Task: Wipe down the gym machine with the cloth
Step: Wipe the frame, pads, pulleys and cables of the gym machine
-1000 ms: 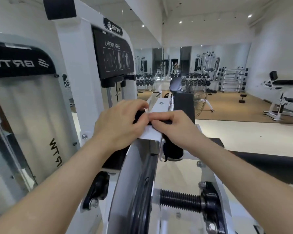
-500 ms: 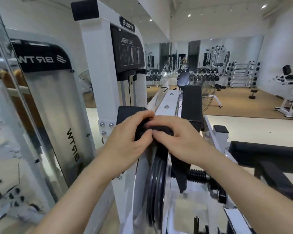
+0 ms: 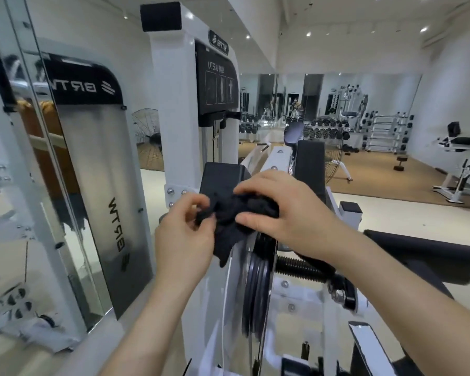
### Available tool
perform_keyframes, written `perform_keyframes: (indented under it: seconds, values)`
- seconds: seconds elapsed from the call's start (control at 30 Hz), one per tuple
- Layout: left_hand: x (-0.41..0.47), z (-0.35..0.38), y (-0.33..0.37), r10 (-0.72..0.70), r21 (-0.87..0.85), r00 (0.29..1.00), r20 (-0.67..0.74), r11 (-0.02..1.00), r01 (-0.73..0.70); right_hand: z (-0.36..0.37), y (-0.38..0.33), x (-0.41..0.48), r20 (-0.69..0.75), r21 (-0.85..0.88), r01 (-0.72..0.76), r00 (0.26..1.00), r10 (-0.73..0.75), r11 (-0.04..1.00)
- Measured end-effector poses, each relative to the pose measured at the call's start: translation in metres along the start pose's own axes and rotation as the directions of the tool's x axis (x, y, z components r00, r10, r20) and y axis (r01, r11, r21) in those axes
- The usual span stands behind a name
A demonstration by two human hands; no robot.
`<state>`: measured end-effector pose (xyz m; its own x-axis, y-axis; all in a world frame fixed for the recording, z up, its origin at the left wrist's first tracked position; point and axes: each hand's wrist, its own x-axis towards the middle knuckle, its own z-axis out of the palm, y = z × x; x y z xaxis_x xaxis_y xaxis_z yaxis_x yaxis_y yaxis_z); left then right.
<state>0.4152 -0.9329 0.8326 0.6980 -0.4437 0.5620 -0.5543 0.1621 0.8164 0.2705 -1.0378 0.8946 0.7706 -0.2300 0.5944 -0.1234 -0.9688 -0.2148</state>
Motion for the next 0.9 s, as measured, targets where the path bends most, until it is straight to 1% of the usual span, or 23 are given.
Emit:
perform_keyframes:
  seconds: [0.03, 0.07, 0.1, 0.17, 0.2, 0.23, 0.27, 0.3, 0.33, 0.37, 0.4, 0.43, 0.47, 0.5, 0.53, 0.57, 0.67, 0.73, 0.77, 0.8, 0.83, 0.87, 0.9]
  values:
    - [-0.01, -0.006, -0.012, -0.038, 0.011, 0.999, -0.006, 0.999, 0.038, 0.002, -0.004, -0.004, 0.065, -0.04, 0.083, 0.995, -0.081, 0.996]
    - [-0.021, -0.011, -0.021, -0.073, 0.045, 0.997, 0.021, 0.996, 0.072, 0.004, -0.007, -0.007, 0.136, -0.117, 0.157, 0.981, -0.141, 0.981]
    - [-0.031, -0.014, -0.028, -0.094, 0.123, 0.99, 0.105, 0.989, 0.081, 0.005, -0.01, -0.008, 0.201, -0.2, 0.206, 0.965, -0.166, 0.958]
    - [-0.046, -0.015, -0.031, -0.109, 0.363, 0.942, 0.317, 0.932, -0.014, 0.003, -0.015, 0.0, 0.311, -0.291, 0.237, 0.94, -0.142, 0.927]
    - [-0.047, -0.016, -0.029, -0.12, 0.411, 0.935, 0.333, 0.911, -0.029, 0.001, -0.018, 0.008, 0.363, -0.331, 0.239, 0.925, -0.111, 0.913]
    - [-0.042, -0.019, -0.026, -0.123, 0.356, 0.953, 0.278, 0.934, 0.016, 0.002, -0.021, 0.017, 0.398, -0.381, 0.248, 0.914, -0.084, 0.891]
    - [-0.037, -0.022, -0.023, -0.118, 0.172, 0.975, 0.19, 0.981, 0.085, 0.006, -0.026, 0.026, 0.416, -0.425, 0.26, 0.907, -0.068, 0.867]
    - [-0.029, -0.023, -0.02, -0.152, -0.076, 0.977, 0.149, 0.984, 0.164, 0.012, -0.032, 0.031, 0.42, -0.441, 0.264, 0.905, -0.062, 0.858]
    - [-0.023, -0.022, -0.016, -0.187, -0.31, 0.959, 0.212, 0.918, 0.247, 0.017, -0.038, 0.032, 0.416, -0.421, 0.247, 0.908, -0.056, 0.873]
    - [-0.019, -0.018, -0.013, -0.192, -0.469, 0.925, 0.329, 0.817, 0.336, 0.022, -0.043, 0.029, 0.409, -0.375, 0.221, 0.911, -0.053, 0.9]
    - [-0.021, -0.013, -0.011, -0.17, -0.56, 0.886, 0.432, 0.719, 0.411, 0.026, -0.047, 0.021, 0.399, -0.315, 0.201, 0.915, -0.062, 0.928]
    - [-0.027, -0.008, -0.013, -0.123, -0.607, 0.866, 0.484, 0.666, 0.434, 0.025, -0.049, 0.011, 0.377, -0.26, 0.189, 0.923, -0.08, 0.947]
    - [-0.037, -0.002, -0.014, -0.052, -0.622, 0.865, 0.5, 0.673, 0.4, 0.02, -0.047, 0.0, 0.342, -0.225, 0.178, 0.935, -0.094, 0.958]
    - [-0.049, 0.001, -0.016, 0.0, -0.596, 0.87, 0.493, 0.729, 0.338, 0.013, -0.042, -0.011, 0.305, -0.218, 0.172, 0.947, -0.1, 0.961]
    - [-0.059, 0.004, -0.019, 0.02, -0.542, 0.88, 0.474, 0.794, 0.274, 0.006, -0.037, -0.021, 0.275, -0.242, 0.169, 0.956, -0.099, 0.955]
    - [-0.067, 0.005, -0.021, 0.022, -0.501, 0.889, 0.457, 0.832, 0.237, -0.001, -0.032, -0.03, 0.262, -0.271, 0.166, 0.96, -0.093, 0.948]
    - [-0.066, 0.007, -0.023, 0.006, -0.46, 0.889, 0.458, 0.857, 0.231, -0.009, -0.017, -0.034, 0.266, -0.242, 0.135, 0.962, -0.068, 0.961]
    - [-0.046, 0.013, -0.016, -0.003, -0.359, 0.912, 0.41, 0.919, 0.164, -0.009, -0.009, -0.016, 0.232, -0.238, 0.138, 0.969, -0.082, 0.961]
    - [-0.033, 0.017, -0.009, -0.005, -0.289, 0.926, 0.376, 0.95, 0.123, -0.009, -0.005, -0.004, 0.197, -0.187, 0.106, 0.978, -0.068, 0.977]
    - [-0.022, 0.022, -0.002, 0.003, -0.243, 0.933, 0.359, 0.966, 0.09, -0.011, -0.003, 0.006, 0.168, -0.093, 0.03, 0.986, -0.014, 0.995]
    - [-0.014, 0.026, 0.002, 0.014, -0.245, 0.929, 0.369, 0.966, 0.083, -0.012, -0.002, 0.015, 0.162, 0.014, -0.065, 0.985, 0.062, 0.998]
    - [-0.011, 0.027, 0.003, 0.02, -0.272, 0.918, 0.397, 0.957, 0.097, -0.013, -0.003, 0.018, 0.181, 0.07, -0.125, 0.977, 0.111, 0.99]
    - [-0.013, 0.025, 0.0, 0.022, -0.286, 0.91, 0.415, 0.952, 0.108, -0.012, -0.006, 0.018, 0.223, 0.057, -0.13, 0.968, 0.114, 0.99]
